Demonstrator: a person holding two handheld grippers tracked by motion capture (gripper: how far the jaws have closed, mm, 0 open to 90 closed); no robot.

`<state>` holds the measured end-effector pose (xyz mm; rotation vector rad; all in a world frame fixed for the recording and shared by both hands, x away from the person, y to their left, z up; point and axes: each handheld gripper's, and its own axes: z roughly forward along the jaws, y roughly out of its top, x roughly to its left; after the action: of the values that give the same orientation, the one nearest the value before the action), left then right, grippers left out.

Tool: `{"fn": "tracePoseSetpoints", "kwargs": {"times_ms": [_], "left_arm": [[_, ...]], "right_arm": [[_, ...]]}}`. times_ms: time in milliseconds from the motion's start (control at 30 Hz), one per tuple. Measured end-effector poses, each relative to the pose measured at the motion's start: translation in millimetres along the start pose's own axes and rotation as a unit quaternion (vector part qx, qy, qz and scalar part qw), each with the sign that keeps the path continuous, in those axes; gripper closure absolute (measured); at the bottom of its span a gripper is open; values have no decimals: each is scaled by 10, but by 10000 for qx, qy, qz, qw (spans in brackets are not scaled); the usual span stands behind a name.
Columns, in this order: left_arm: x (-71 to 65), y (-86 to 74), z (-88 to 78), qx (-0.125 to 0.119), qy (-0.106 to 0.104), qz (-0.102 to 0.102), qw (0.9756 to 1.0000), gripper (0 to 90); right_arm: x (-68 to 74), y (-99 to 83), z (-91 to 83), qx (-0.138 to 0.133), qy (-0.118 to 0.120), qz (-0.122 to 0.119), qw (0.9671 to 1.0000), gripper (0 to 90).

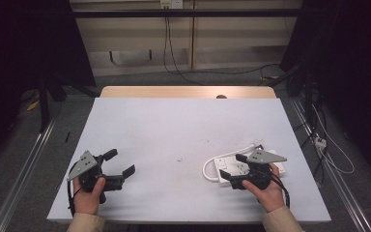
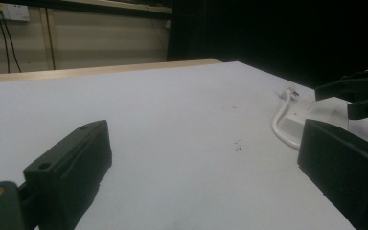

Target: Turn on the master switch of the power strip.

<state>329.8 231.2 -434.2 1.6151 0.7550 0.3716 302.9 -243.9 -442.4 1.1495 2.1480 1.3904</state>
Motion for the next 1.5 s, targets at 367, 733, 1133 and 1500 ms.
{"fn": "tracePoseSetpoints", "kwargs": {"times_ms": [367, 733, 1133, 1500], "left_arm": [[0, -1, -3, 2, 5, 6, 10000, 42], [-4, -3, 0, -3, -24, -22, 10000, 41], [-8, -5, 8, 18, -29, -22, 10000, 40], [-11, -4, 7, 22, -24, -30, 10000, 40]], "right_arm": [[-34, -22, -127, -149, -76, 39, 9999, 116], [-61, -56, -203, -186, -150, -10, 9997, 117], [-105, -94, -292, -233, -221, -27, 9995, 117], [-128, -140, -350, -198, -225, -32, 9995, 117]]}}
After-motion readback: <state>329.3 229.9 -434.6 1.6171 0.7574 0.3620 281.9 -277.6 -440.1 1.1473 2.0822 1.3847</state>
